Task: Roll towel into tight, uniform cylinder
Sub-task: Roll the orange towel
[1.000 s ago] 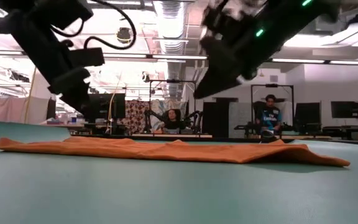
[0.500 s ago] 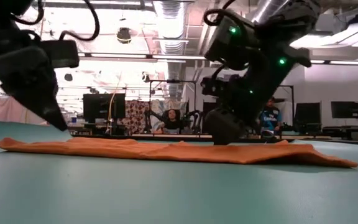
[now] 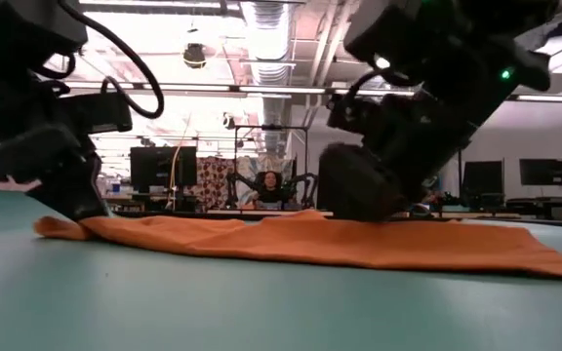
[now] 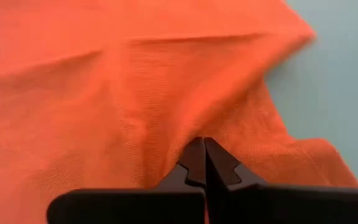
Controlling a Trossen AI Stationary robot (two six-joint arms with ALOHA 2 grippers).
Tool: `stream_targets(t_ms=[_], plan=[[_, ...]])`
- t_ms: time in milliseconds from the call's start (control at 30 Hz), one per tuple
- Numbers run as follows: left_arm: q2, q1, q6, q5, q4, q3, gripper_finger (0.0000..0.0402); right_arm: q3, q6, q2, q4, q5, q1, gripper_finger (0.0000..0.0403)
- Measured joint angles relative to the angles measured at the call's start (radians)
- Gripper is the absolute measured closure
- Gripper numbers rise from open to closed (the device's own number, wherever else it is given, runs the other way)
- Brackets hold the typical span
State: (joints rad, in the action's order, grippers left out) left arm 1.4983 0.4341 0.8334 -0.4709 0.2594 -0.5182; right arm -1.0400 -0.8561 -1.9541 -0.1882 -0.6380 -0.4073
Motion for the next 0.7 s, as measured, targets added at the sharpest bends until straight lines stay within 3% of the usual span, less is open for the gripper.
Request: stream_targets(t_ms=[133, 333, 467, 700], plan=[[-0.007, -0.038, -0.075, -0.020, 0.040, 0.001, 0.0401, -0.040, -0.037, -0.003, 0.008, 0.024, -0.040, 0.0393], [-0.018, -0.138, -0.227, -0.140, 0.080, 0.007, 0.0401, -0.064, 0.011, -0.007, 0.126, 0.036, -0.062, 0.0389], [-0.035, -0.216, -0.334, -0.204, 0.083, 0.006, 0.0401, -0.093, 0.172, -0.007, 0.178, 0.009, -0.053, 0.0380], [-0.149, -0.272, -0.491, -0.167, 0.109, 0.004, 0.0401, -0.206, 0.476, -0.005, 0.033, 0.013, 0.007, 0.0351]])
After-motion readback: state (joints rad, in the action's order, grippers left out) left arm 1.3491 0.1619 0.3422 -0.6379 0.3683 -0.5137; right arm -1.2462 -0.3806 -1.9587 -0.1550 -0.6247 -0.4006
